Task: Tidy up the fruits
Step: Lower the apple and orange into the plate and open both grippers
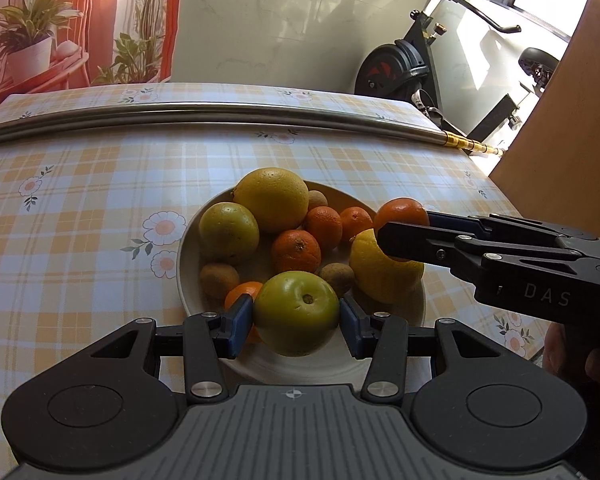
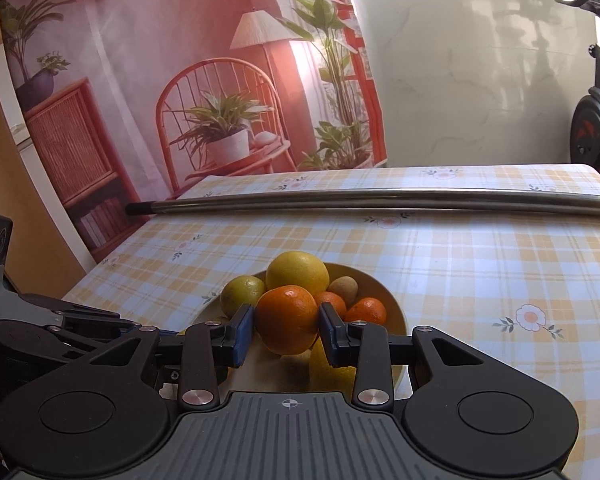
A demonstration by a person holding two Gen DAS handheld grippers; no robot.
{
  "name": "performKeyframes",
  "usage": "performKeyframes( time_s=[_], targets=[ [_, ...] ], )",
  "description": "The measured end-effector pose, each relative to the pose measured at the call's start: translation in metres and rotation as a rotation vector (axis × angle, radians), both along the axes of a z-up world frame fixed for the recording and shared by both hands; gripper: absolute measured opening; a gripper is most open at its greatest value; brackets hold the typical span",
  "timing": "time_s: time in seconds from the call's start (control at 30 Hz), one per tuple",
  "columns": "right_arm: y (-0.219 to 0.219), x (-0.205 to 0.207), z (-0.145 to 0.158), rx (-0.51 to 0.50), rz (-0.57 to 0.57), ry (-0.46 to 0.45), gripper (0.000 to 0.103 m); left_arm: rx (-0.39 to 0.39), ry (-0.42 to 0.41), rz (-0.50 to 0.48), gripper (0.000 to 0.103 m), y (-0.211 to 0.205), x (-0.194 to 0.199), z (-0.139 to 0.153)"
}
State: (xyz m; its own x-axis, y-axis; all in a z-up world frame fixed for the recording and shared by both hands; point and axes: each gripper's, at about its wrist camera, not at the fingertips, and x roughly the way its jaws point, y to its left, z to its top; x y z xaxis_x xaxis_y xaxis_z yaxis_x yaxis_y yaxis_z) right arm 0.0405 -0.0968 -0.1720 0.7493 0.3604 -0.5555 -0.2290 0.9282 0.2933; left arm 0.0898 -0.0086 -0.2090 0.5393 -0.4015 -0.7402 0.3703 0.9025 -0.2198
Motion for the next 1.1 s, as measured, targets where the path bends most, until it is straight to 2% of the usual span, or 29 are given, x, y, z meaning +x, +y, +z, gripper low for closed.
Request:
performKeyframes(
  time_s=[0.37, 0.77, 0.9, 1.1],
  targets=[
    [-0.001, -0.003, -0.007, 0.003, 0.014, 0.036, 0.032, -0.006, 0.016, -0.042, 0.05, -0.006, -0.004, -0.003],
    [0.001, -0.003, -0.009, 0.003, 0.021, 0.048, 0.032, -0.001, 0.025, -0.029, 0.049, -0.005, -0.004, -0.004],
    [0.002, -0.003, -0.011, 0.001, 0.03, 0.058, 0.032, -0.002, -0.004, 0.001, 0.049, -0.002, -0.006, 0.0],
    [0.009, -0.004, -0.014, -0.02, 0.067, 0.082, 0.032, 0.006, -0.063, 0.103, 0.049, 0.009, -0.004, 0.008]
  ],
)
